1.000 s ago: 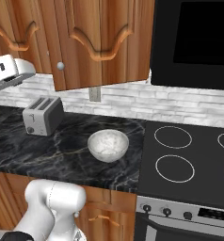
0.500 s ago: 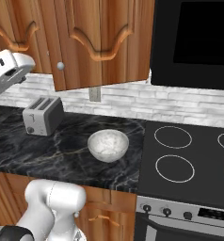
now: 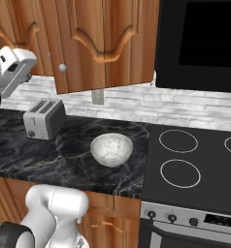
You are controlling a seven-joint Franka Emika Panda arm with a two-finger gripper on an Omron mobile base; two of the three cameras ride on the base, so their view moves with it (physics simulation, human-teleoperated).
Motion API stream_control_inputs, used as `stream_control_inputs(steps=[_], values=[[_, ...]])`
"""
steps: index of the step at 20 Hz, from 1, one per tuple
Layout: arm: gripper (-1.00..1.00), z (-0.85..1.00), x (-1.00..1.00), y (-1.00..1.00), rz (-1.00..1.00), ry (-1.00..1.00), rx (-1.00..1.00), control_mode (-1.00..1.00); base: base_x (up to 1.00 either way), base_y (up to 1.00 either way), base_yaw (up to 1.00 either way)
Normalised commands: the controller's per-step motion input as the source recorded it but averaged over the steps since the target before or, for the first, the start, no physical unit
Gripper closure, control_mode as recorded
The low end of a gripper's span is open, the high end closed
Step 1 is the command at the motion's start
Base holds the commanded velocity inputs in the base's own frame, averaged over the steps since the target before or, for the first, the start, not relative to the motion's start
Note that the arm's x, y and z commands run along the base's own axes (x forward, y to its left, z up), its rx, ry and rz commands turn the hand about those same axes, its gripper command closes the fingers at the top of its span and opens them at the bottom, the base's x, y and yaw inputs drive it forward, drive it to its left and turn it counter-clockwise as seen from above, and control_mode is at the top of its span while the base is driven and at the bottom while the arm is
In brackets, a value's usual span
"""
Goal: Open the cabinet and move the ladle to the pot. Then close the cabinet.
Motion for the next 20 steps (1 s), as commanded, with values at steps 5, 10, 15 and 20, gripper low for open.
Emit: stream_control_inputs(steps=[5,10,15,20], values=[[1.00,0.00,0.36,0.01,-0.02,0.00,-0.18,-1.00,0.00,0.00,0.00],[1.00,0.00,0.37,0.00,-0.06,0.00,-0.14,-1.00,0.00,0.00,0.00],[1.00,0.00,0.31,0.00,-0.07,0.00,-0.12,-1.00,0.00,0.00,0.00],[1.00,0.00,0.28,0.00,-0.07,0.00,-0.12,-1.00,0.00,0.00,0.00]])
